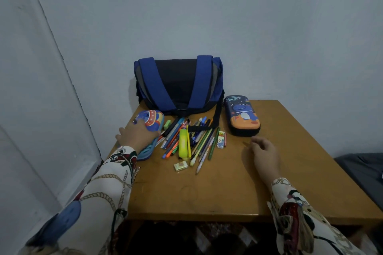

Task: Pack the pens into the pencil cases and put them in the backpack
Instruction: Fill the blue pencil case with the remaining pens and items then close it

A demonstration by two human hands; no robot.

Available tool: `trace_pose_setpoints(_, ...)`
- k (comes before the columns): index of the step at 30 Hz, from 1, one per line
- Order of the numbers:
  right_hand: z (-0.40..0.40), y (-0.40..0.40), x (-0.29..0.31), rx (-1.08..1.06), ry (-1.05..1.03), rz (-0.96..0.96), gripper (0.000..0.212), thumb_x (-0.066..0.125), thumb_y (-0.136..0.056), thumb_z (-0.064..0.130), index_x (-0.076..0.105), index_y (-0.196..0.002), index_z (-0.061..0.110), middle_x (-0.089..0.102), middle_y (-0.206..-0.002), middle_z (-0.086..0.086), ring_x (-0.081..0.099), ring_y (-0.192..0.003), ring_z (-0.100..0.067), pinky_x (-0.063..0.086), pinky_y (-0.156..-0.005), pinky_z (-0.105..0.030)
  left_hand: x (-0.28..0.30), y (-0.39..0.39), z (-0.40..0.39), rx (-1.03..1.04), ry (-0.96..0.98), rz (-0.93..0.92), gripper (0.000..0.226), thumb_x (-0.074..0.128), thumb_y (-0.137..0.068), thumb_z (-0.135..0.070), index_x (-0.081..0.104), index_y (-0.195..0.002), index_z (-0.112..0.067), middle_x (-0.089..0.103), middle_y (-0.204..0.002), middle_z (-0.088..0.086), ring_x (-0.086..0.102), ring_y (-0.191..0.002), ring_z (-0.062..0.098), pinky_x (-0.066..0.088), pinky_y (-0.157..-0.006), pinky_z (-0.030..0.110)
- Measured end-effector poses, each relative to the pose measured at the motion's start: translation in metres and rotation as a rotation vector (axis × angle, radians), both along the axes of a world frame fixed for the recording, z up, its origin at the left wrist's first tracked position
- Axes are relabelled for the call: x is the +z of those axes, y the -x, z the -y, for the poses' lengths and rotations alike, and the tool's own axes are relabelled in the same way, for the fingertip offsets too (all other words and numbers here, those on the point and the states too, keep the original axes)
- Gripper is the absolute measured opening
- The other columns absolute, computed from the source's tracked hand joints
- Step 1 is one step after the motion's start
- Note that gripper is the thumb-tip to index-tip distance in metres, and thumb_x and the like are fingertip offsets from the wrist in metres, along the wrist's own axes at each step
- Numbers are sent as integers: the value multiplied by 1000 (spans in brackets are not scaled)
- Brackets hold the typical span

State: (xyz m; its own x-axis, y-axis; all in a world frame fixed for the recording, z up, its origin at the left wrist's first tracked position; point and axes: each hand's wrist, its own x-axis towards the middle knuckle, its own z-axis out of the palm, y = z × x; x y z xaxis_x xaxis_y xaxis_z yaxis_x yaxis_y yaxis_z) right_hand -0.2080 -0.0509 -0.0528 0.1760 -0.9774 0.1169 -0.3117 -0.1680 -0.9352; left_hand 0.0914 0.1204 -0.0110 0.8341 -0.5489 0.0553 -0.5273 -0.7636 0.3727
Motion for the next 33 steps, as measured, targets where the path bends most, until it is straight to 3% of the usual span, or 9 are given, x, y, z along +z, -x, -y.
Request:
trace_pose_setpoints(4, 0, 0, 0, 8, 8, -17, 26, 49, -101, 15, 65, -122, 15, 60, -111, 3, 52, -89, -6, 41, -78, -26, -7, -1, -1, -6, -9, -12, 93, 59, -75, -72, 29, -146, -22, 37, -145, 17, 38, -128, 41, 33, -104, 54)
trace_pose_setpoints(12, -2, 0, 3, 26, 4, -18, 27, 49, -101, 14, 65, -122, 13, 59, -113, 2, 51, -104, -10, 40, -88, -26, 5, 17, -1, 27, 154, 86, 82, 68, -78, -52, 32, -143, -18, 44, -138, 15, 45, -121, 40, 37, -100, 53)
trace_pose_setpoints(16, -3, -2, 4, 69, 20, -14, 21, 52, -100, 15, 68, -113, 16, 62, -104, 4, 54, -86, -4, 40, -68, -18, 22, 54, 11, -110, 344, 111, 81, 70, -75, -52, 34, -140, -19, 45, -135, 11, 48, -119, 34, 44, -98, 51)
trace_pose_setpoints(21, -9, -5, 12, 172, -59, 230, 23, 57, -99, 20, 72, -99, 2, 70, -83, -10, 63, -73, -19, 50, -68, -28, 29, 125, 39, -383, 407, -71, 81, 69, -67, -54, 38, -135, -24, 44, -130, 3, 49, -116, 28, 46, -95, 48)
trace_pose_setpoints(24, -10, -10, 28, 275, -326, 523, 31, 57, -99, 31, 66, -107, 3, 73, -75, -6, 68, -67, -19, 53, -61, -33, 24, 158, 52, -493, 331, -90, 85, 67, -68, -57, 33, -140, -25, 40, -140, 2, 45, -123, 29, 43, -98, 49)
trace_pose_setpoints(27, -4, -15, 36, 325, -418, 543, 42, 62, -93, 42, 59, -120, 9, 74, -95, -9, 73, -82, -24, 57, -64, -38, 19, 181, 58, -511, 242, -26, 87, 66, -71, -60, 29, -142, -26, 35, -145, 2, 39, -128, 32, 37, -103, 52)
trace_pose_setpoints(29, 0, -16, 35, 255, -401, 509, 50, 69, -90, 31, 51, -132, 11, 70, -113, -12, 72, -94, -29, 60, -75, -45, 18, 189, 58, -540, 217, 11, 84, 64, -74, -61, 29, -142, -26, 33, -147, 1, 36, -131, 32, 34, -106, 53)
trace_pose_setpoints(31, 5, -15, 32, 215, -380, 515, 51, 68, -91, 22, 46, -135, 11, 67, -116, -14, 70, -98, -32, 58, -86, -51, 18, 189, 56, -559, 264, -23, 81, 62, -77, -63, 31, -142, -26, 35, -147, -1, 38, -132, 27, 34, -106, 51)
trace_pose_setpoints(33, 7, -12, 31, 207, -379, 519, 47, 66, -92, 20, 47, -133, 11, 68, -112, -14, 71, -92, -31, 57, -86, -51, 22, 179, 55, -524, 360, -162, 78, 58, -82, -63, 33, -143, -23, 39, -146, -1, 43, -130, 23, 39, -105, 48)
